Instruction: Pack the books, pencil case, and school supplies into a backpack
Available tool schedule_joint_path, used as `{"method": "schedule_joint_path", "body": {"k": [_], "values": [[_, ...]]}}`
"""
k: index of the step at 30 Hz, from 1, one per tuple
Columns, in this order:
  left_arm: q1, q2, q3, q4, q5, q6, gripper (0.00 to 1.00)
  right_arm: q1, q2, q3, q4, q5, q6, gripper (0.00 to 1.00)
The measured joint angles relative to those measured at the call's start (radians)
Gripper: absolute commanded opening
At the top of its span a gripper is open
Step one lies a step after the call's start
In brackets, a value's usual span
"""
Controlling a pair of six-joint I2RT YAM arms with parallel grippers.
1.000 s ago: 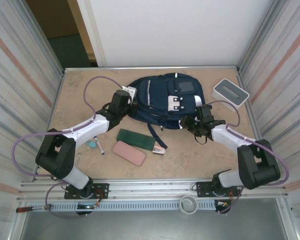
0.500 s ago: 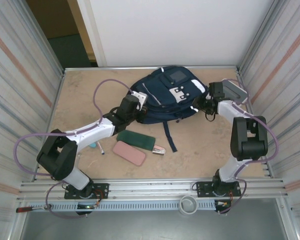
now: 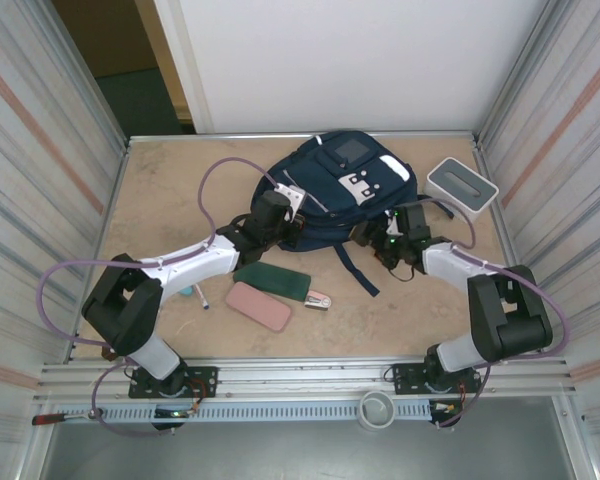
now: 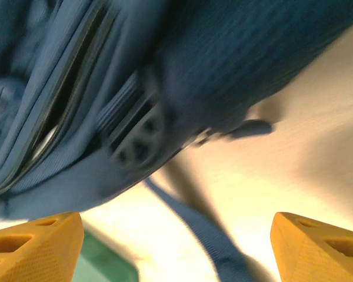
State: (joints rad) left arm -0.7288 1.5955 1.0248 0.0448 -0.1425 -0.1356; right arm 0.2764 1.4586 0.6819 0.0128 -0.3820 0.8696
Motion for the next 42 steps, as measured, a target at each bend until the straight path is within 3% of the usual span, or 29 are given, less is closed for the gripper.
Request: {"method": "schedule_joint_path", "body": {"k": [3, 5, 12, 16, 22, 30, 36, 40, 42], "values": [[0.000, 0.000, 0.000, 0.000, 0.000, 0.000, 0.00, 0.051, 0.023, 0.000, 0.091, 0.003, 0.069, 0.78], [0.000, 0.000, 0.000, 0.000, 0.000, 0.000, 0.00, 0.060, 0.055, 0.005, 0.145, 0.016, 0.105, 0.70], [0.000, 0.000, 0.000, 0.000, -0.010, 0.001, 0.00, 0.060, 0.142, 0.046, 0.188, 0.047, 0.111, 0.19], [0.006, 0.000, 0.000, -0.007, -0.036, 0.009, 0.00, 0.051, 0.134, 0.048, 0.162, 0.060, 0.069, 0.06], [0.077, 0.000, -0.005, -0.014, -0.039, 0.027, 0.00, -0.032, 0.078, 0.031, 0.103, 0.016, -0.007, 0.00], [0.181, -0.002, -0.008, -0.014, -0.095, 0.051, 0.00, -0.116, 0.066, 0.065, -0.041, -0.079, -0.169, 0.00], [0.185, -0.027, -0.009, -0.017, -0.080, 0.055, 0.00, -0.170, 0.141, 0.192, -0.154, -0.188, -0.270, 0.00], [0.183, -0.042, -0.023, -0.014, 0.003, 0.048, 0.00, -0.171, 0.152, 0.199, -0.168, -0.202, -0.282, 0.08], [0.183, -0.040, -0.026, -0.022, 0.050, 0.042, 0.10, -0.171, 0.152, 0.199, -0.175, -0.200, -0.288, 0.18]]}}
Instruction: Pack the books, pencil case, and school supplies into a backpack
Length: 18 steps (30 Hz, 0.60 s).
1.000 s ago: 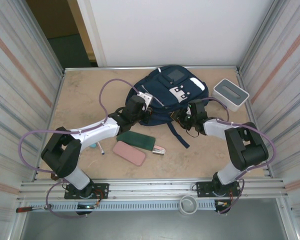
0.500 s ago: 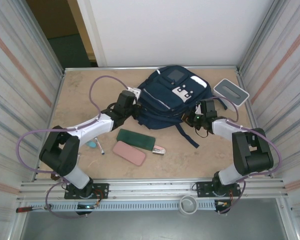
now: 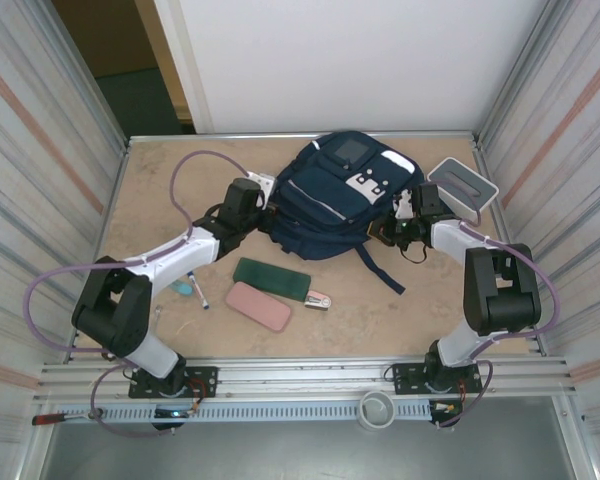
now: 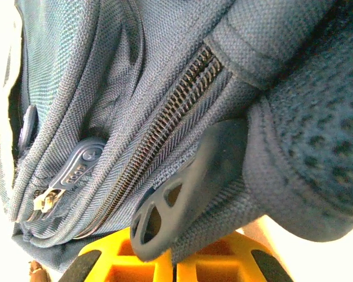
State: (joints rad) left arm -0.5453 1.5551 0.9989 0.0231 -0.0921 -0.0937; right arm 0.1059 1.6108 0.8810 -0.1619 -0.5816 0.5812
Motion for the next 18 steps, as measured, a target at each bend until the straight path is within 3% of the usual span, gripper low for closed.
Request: {"method": "schedule_joint_path", "body": {"k": [5, 9, 13, 18], "values": [[0.001, 0.016, 0.014, -0.034, 0.066, -0.019, 0.31, 0.001, -0.017, -0.002, -0.053, 0.047, -0.064, 0.42], [0.021, 0.021, 0.018, -0.060, 0.096, -0.062, 0.43, 0.034, -0.127, -0.010, -0.090, 0.170, -0.146, 0.59], [0.070, 0.021, 0.018, -0.062, 0.114, -0.110, 0.50, 0.189, -0.208, 0.046, -0.105, 0.329, -0.280, 0.63], [0.093, 0.021, 0.016, -0.068, 0.115, -0.134, 0.52, 0.372, -0.080, 0.254, -0.126, 0.466, -0.445, 0.64]]}}
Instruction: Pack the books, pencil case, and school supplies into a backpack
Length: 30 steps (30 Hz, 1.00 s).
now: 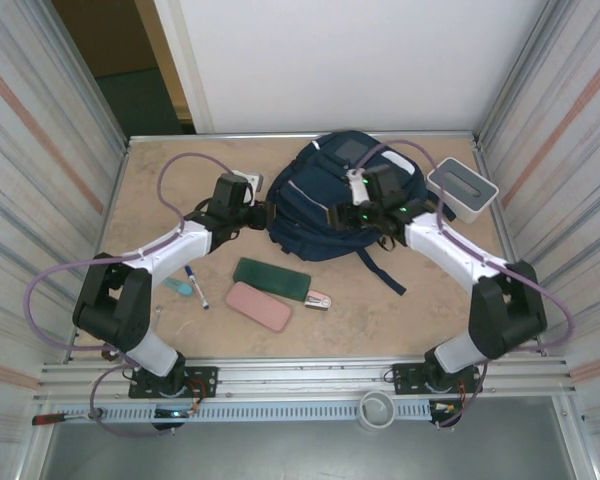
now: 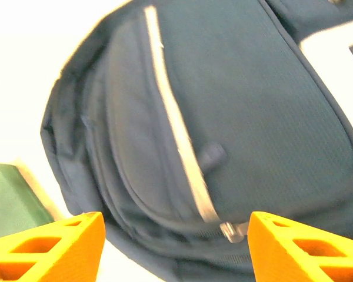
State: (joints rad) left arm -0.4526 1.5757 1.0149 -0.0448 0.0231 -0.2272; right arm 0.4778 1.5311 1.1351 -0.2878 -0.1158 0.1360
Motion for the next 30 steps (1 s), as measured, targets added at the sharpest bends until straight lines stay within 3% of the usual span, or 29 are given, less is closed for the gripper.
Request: {"method": "schedule_joint_path", "body": {"k": [10, 23, 26, 30], "values": [[0.000, -0.034, -0.049, -0.022, 0.000, -0.006, 0.55, 0.140, 0.357, 0.304, -0.077, 0.164, -0.178, 0.62], [0.006, -0.044, -0.062, -0.034, 0.004, -0.006, 0.55, 0.163, 0.497, 0.430, -0.157, 0.270, -0.259, 0.61], [0.009, -0.045, -0.062, -0.034, 0.004, -0.006, 0.56, 0.175, 0.516, 0.449, -0.171, 0.311, -0.286, 0.52], [0.009, -0.045, -0.062, -0.034, 0.004, -0.006, 0.56, 0.192, 0.531, 0.474, -0.189, 0.341, -0.328, 0.24]]}}
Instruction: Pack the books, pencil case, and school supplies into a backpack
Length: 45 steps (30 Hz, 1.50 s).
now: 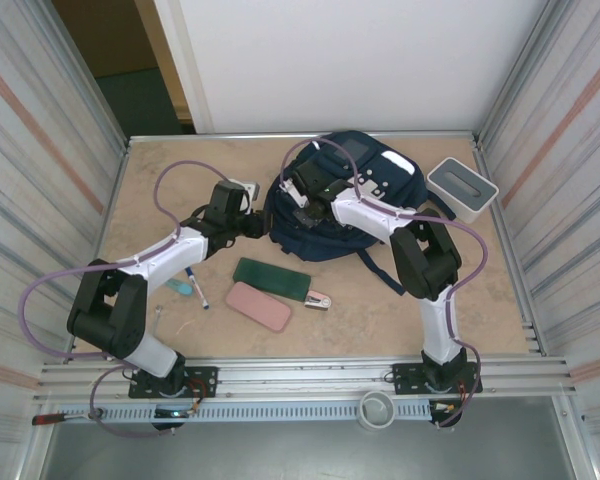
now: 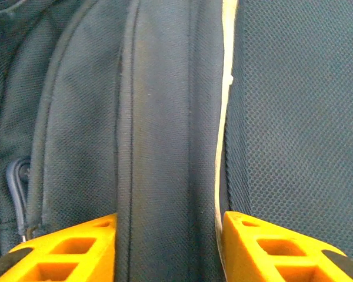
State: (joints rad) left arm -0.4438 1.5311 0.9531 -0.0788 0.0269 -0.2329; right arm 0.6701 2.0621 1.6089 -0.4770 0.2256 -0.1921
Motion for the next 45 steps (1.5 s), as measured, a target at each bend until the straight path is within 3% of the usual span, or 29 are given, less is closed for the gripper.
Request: {"method": "schedule_joint_path", "body": {"k": [5, 9, 17, 23, 34, 45], "values": [[0.000, -0.009, 0.000, 0.000, 0.006, 0.000, 0.56, 0.006, -0.004, 0.005, -0.004, 0.010, -0.013, 0.06], [0.000, -0.040, -0.001, 0.006, 0.034, 0.001, 0.60, -0.004, -0.044, 0.005, -0.012, -0.014, -0.008, 0.00], [0.000, -0.062, -0.020, 0.093, 0.173, 0.025, 0.69, -0.127, -0.218, -0.026, -0.024, -0.253, 0.080, 0.00], [-0.003, -0.046, -0.005, 0.135, 0.280, 0.110, 0.71, -0.174, -0.247, -0.026, -0.028, -0.353, 0.116, 0.00], [-0.037, 0.099, 0.171, 0.056, 0.401, 0.356, 0.65, -0.187, -0.247, -0.033, -0.048, -0.407, 0.134, 0.00], [-0.063, 0.211, 0.244, 0.012, 0.438, 0.424, 0.60, -0.188, -0.247, -0.037, -0.046, -0.415, 0.142, 0.00]]}}
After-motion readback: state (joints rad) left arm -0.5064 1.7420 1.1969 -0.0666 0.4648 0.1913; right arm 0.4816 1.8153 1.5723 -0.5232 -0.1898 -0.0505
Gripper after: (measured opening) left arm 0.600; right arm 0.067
